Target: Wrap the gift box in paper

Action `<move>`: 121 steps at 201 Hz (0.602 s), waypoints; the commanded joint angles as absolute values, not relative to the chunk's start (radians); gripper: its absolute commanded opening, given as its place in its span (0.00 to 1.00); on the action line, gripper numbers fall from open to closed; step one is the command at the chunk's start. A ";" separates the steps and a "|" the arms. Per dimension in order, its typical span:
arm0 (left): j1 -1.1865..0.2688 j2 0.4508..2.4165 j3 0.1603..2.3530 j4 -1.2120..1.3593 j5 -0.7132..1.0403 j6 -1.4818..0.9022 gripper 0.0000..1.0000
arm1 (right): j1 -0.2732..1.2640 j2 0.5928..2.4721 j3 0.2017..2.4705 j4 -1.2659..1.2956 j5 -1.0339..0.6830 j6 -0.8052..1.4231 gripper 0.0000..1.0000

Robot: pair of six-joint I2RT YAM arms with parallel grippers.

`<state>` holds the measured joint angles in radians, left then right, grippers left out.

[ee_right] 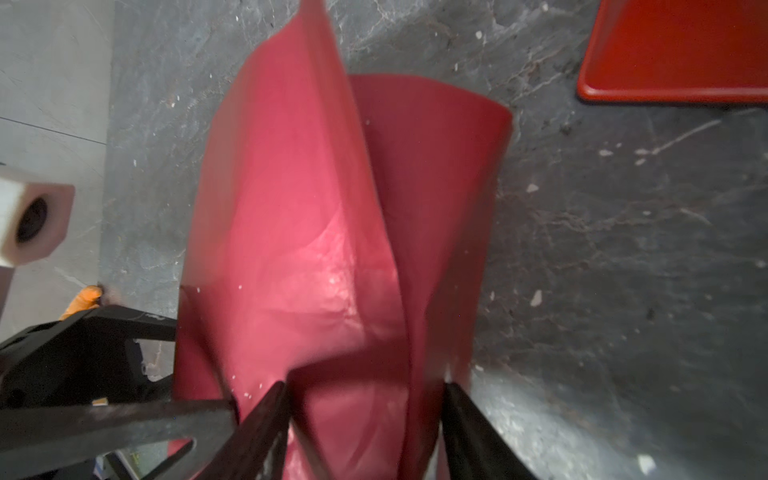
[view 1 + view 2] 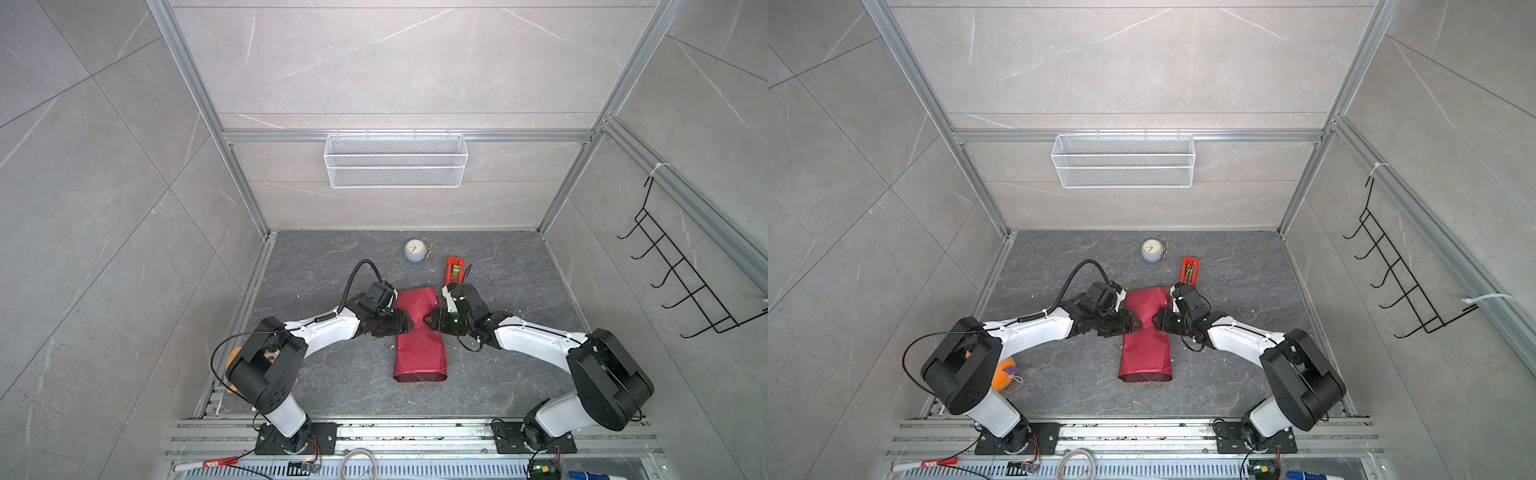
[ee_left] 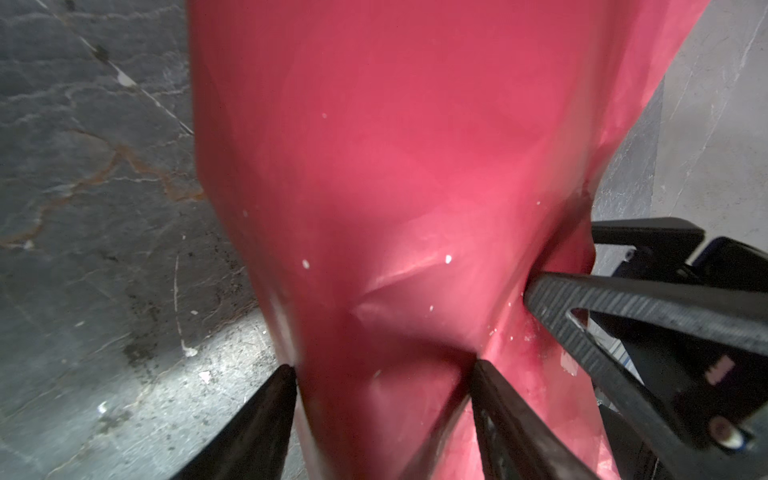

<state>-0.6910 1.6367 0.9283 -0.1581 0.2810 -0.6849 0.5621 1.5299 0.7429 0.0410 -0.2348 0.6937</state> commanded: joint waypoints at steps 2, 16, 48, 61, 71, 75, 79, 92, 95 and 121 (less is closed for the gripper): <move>-0.688 1.683 0.918 -0.283 0.199 -0.677 0.68 | 0.555 1.610 0.702 0.118 -0.310 0.712 0.64; -0.689 1.682 0.925 -0.285 0.201 -0.681 0.68 | 0.537 1.616 0.689 0.143 -0.335 0.721 0.68; -0.691 1.673 0.955 -0.294 0.198 -0.691 0.72 | 0.477 1.575 0.671 0.127 -0.371 0.704 0.72; -0.692 1.668 0.971 -0.299 0.197 -0.696 0.74 | 0.451 1.536 0.666 0.103 -0.383 0.688 0.74; -0.694 1.663 0.981 -0.305 0.197 -0.699 0.75 | 0.442 1.503 0.667 0.072 -0.384 0.668 0.75; -0.694 1.661 0.986 -0.307 0.197 -0.702 0.75 | 0.441 1.489 0.668 0.055 -0.380 0.657 0.75; -0.694 1.659 0.990 -0.308 0.196 -0.704 0.76 | 0.442 1.475 0.670 0.037 -0.375 0.649 0.75; -0.696 1.651 1.005 -0.310 0.198 -0.712 0.78 | 0.440 1.436 0.674 0.002 -0.367 0.628 0.76; -0.696 1.649 1.008 -0.309 0.197 -0.713 0.78 | 0.441 1.425 0.673 -0.002 -0.367 0.623 0.76; -0.697 1.626 1.026 -0.301 0.195 -0.735 0.83 | 0.442 1.355 0.667 -0.048 -0.356 0.602 0.77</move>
<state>-0.6964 1.6409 0.9886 -0.2665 0.2333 -0.7048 0.4389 1.4239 0.6785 0.0364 -0.3710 0.6529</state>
